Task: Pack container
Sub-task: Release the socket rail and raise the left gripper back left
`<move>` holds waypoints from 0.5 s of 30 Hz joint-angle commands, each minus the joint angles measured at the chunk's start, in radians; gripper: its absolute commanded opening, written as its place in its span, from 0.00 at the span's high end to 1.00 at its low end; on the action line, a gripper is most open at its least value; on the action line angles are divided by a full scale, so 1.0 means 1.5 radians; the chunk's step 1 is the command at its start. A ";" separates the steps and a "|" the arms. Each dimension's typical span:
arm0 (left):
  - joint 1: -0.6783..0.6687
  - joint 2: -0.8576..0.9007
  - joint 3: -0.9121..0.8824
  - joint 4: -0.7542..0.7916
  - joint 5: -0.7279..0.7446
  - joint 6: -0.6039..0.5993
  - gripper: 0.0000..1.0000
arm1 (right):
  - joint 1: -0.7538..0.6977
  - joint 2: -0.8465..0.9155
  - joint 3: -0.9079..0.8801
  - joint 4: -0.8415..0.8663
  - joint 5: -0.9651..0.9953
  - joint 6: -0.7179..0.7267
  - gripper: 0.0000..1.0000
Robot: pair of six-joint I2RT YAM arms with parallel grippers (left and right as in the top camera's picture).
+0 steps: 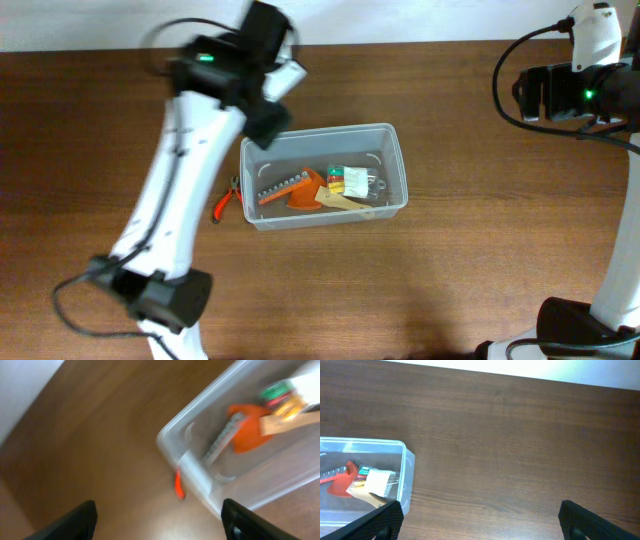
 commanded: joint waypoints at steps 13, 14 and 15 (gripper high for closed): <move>0.224 -0.058 -0.031 -0.024 0.147 -0.023 0.31 | -0.002 0.002 -0.002 0.000 -0.009 0.007 0.01; 0.223 -0.059 -0.045 -0.025 0.147 -0.024 0.31 | -0.002 0.002 -0.002 0.000 -0.009 0.007 0.01; 0.223 -0.061 -0.058 -0.027 0.147 -0.023 0.31 | -0.002 0.002 -0.002 0.000 -0.009 0.007 0.01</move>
